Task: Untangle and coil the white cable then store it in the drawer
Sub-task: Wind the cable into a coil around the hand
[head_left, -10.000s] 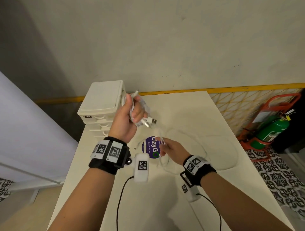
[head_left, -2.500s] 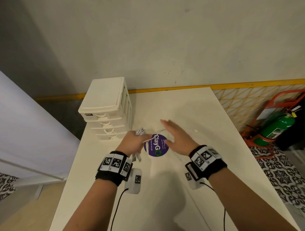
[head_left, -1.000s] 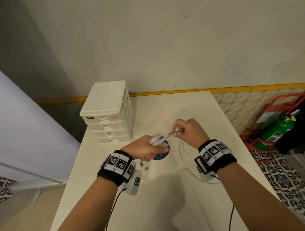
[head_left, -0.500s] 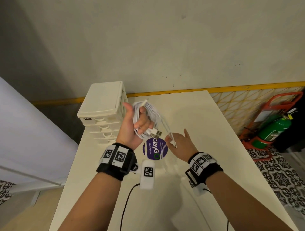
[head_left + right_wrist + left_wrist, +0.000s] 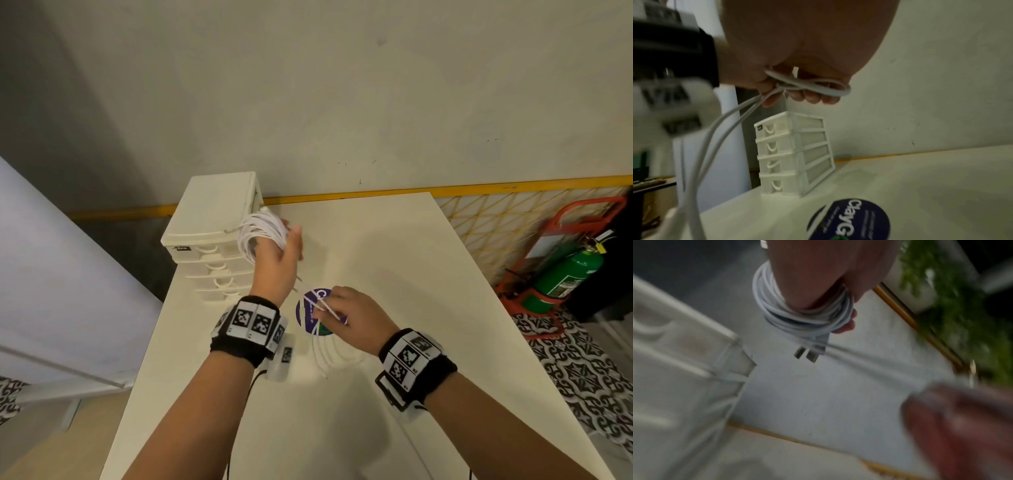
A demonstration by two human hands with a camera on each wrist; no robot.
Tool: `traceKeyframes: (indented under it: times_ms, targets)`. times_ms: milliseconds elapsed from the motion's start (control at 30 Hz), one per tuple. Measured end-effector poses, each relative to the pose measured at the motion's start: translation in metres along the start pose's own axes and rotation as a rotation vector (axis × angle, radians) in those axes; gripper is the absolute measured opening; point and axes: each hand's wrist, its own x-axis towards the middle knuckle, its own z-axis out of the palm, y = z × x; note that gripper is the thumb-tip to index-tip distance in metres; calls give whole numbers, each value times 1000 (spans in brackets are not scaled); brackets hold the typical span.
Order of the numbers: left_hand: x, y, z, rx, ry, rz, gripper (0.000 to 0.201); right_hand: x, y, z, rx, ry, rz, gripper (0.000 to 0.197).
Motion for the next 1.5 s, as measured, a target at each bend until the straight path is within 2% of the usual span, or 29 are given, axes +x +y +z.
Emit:
traceKeyframes:
  times_ms: [67,100,200,367,433,500,567,633,767,867,1000,1033,1100,1200,1267,1333,1367,1433,1467,1500]
  targets:
    - [-6,-15,-1,340,-246,-1,40,4,-4,-8,20,49,-12,28]
    - [-9,-19,-2,437,-361,-30,45,5,-4,-12,19,50,2,30]
    - [-15,-20,-3,418,-622,-136,46,4,1,-23,73,51,99,27]
    - [-28,-9,-4,341,-782,-275,63,4,10,-30,302,86,195,2]
    - [-31,-9,-8,286,-853,-351,76,4,16,-34,341,94,261,7]
    - [-31,-11,-9,265,-901,-376,77,2,21,-35,348,132,346,7]
    - [-31,-12,-8,289,-890,-350,62,0,27,-35,363,191,443,4]
    - [-31,-15,-8,322,-835,-323,51,-3,32,-35,374,265,529,9]
    - [-31,-20,-12,340,-744,-342,48,-7,46,-36,409,362,686,23]
    - [-32,-23,-11,404,-769,-366,44,-8,46,-31,478,399,739,35]
    - [-35,-22,-9,404,-742,-408,26,-7,47,-33,546,525,748,21]
    - [-36,-21,-9,386,-718,-428,19,-7,48,-34,539,515,777,20]
    - [-37,-22,-9,321,-675,-504,18,-7,55,-33,553,451,869,22]
    - [-39,-25,-12,271,-658,-621,17,-9,66,-29,373,299,995,44]
    - [-41,-26,-13,258,-660,-667,17,-12,64,-30,286,342,950,51]
    - [-43,-24,-12,211,-683,-683,19,-12,51,-33,340,388,696,42]
    - [-44,-21,-11,175,-702,-683,20,-10,41,-34,340,315,536,40]
    - [-45,-13,-8,100,-728,-669,29,-6,26,-29,304,49,312,50]
    - [-44,-8,-7,66,-734,-656,35,-4,21,-25,295,-59,272,57]
    - [-44,-4,-6,25,-737,-641,37,-3,20,-21,304,-107,269,62]
